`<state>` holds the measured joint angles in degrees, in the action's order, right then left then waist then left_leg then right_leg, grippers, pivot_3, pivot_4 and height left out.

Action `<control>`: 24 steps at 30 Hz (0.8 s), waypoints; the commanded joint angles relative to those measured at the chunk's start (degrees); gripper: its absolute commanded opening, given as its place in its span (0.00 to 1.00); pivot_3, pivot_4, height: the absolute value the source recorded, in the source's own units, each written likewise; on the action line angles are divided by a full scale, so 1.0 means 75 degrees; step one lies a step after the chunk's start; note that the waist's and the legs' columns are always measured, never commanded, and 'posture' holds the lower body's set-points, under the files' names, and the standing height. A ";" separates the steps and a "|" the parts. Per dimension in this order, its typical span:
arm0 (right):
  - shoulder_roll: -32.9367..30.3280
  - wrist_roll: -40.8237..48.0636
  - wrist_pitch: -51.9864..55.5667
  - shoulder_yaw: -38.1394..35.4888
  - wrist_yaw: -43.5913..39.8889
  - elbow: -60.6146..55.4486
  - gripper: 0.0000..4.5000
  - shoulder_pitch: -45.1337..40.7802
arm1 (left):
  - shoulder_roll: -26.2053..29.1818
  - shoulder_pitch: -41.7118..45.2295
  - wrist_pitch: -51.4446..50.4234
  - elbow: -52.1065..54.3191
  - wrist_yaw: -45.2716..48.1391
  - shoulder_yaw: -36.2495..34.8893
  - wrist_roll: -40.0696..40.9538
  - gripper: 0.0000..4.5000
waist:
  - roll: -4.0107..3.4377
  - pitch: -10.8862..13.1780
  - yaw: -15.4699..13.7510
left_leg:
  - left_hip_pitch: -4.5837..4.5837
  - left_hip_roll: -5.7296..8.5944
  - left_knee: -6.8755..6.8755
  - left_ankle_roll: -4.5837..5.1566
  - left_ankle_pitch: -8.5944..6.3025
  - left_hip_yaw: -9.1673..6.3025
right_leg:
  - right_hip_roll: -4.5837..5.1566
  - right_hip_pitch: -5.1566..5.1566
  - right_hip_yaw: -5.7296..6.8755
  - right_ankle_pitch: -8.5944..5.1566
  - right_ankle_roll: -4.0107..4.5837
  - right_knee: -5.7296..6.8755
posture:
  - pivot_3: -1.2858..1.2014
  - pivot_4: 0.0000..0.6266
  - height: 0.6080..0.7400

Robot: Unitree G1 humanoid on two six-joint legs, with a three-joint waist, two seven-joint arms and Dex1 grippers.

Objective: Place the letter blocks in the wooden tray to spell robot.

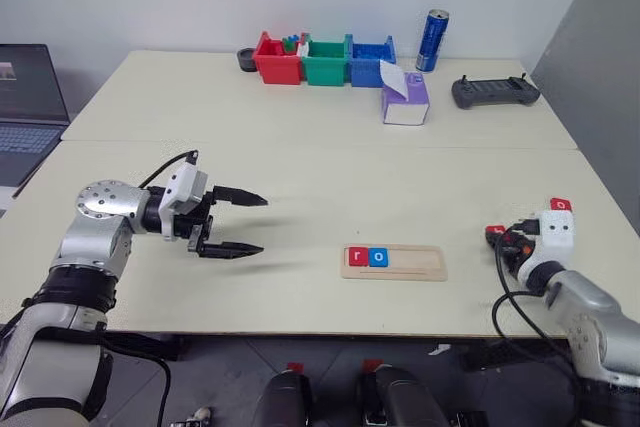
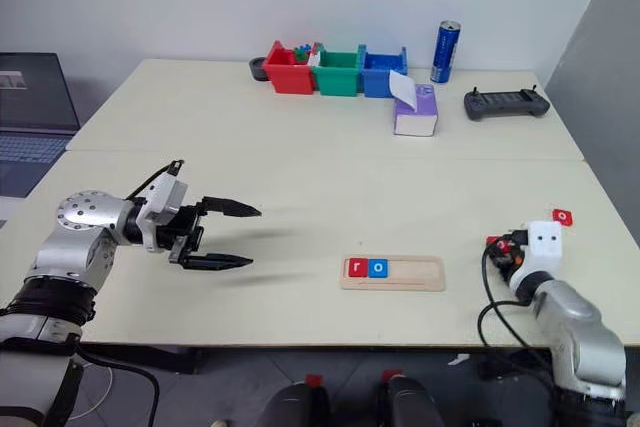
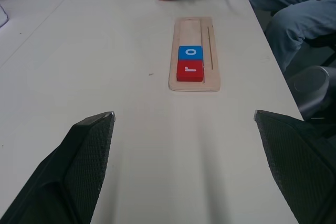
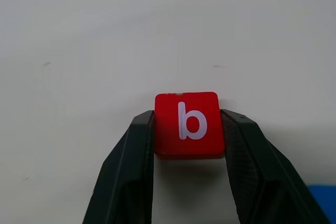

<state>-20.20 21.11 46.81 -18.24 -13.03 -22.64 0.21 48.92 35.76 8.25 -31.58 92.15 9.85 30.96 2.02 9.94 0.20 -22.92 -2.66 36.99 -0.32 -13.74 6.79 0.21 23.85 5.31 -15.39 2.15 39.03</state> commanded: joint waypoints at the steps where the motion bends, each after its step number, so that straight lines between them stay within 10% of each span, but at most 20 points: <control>1: 0.0224 0.0110 0.0412 0.0202 0.0327 -0.0926 0.33 0.0300 | -0.0061 0.0287 0.0203 -0.0152 0.0047 0.0111 0.0012 1.00 | 0.0000 0.0000 0.0003 | 0.0000 0.0000 0.0000 0.0000 0.0000 0.0000 | 0.0000 0.0000 0.0000 0.0000 0.0000 -0.0001 | 0.52 0.24 1.00; 3: 0.0284 -0.0001 0.0422 0.0333 0.0414 -0.0961 0.33 0.0427 | -0.0097 0.0390 0.0291 -0.0305 0.0047 0.0188 -0.0002 1.00 | 0.0000 0.0000 0.0002 | -0.0001 0.0002 0.0001 0.0001 0.0000 0.0000 | 0.0000 0.0000 0.0001 0.0000 0.0000 -0.0001 | 0.52 0.24 1.00; 12: 0.0018 0.0214 -0.0003 0.0212 -0.0066 -0.0936 1.00 0.0367 | -0.0099 0.0550 0.0448 -0.0522 0.0047 0.0308 0.0095 1.00 | 0.0008 -0.0004 -0.0002 | -0.0001 0.0005 0.0002 0.0001 0.0000 -0.0001 | 0.0000 -0.0002 0.0001 0.0000 0.0000 -0.0003 | 0.52 0.24 1.00; 19: -0.2348 0.1554 -0.0793 -0.0709 -0.3445 -0.0325 1.00 -0.0054 | 0.0001 0.0388 0.0394 -0.0323 0.0047 0.0201 0.0170 1.00 | 0.0006 -0.0002 0.0004 | -0.0002 0.0009 0.0002 0.0003 -0.0001 -0.0001 | -0.0001 -0.0003 0.0002 0.0000 0.0000 -0.0007 | 0.52 0.24 1.00; 24: -0.4423 0.1066 -0.1846 0.0413 -0.6400 0.1839 1.00 -0.0778 | 0.0058 0.0265 0.0313 -0.0190 0.0047 0.0068 0.0166 1.00 | 0.0008 -0.0001 0.0002 | 0.0001 0.0006 0.0000 0.0004 -0.0002 -0.0008 | -0.0008 -0.0005 0.0012 0.0000 0.0000 -0.0009 | 0.52 0.24 1.00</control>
<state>-50.81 31.18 37.39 -17.64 -53.47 -13.38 -3.95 48.13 37.62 10.43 -34.69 92.15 11.87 31.36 2.09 9.94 0.21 -22.91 -2.62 37.00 -0.29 -13.75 6.74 0.16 23.81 5.39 -15.39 2.14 38.97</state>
